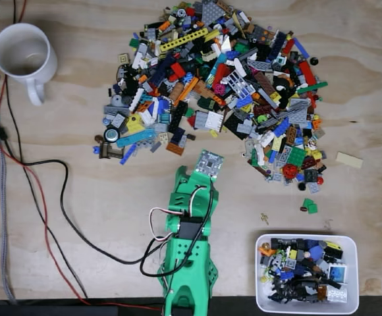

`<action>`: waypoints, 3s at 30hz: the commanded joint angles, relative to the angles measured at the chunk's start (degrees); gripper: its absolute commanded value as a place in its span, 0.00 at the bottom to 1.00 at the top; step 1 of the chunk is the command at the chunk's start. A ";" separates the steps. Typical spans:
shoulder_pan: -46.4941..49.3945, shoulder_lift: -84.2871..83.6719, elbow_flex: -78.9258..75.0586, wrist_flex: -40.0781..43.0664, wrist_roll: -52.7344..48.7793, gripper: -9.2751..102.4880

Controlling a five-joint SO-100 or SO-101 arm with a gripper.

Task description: Find the closest Lego and put it in the bin.

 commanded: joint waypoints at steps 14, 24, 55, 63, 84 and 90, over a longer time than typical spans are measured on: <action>4.83 -5.19 -4.31 -4.57 1.32 0.24; 26.54 -38.85 -26.37 -3.69 14.06 0.26; 42.45 -84.81 -65.57 -4.39 21.53 0.21; 42.19 -87.71 -66.97 -5.01 22.68 0.20; 41.57 -87.45 -68.99 -5.10 23.64 0.10; 40.52 -81.21 -86.84 9.93 24.79 0.10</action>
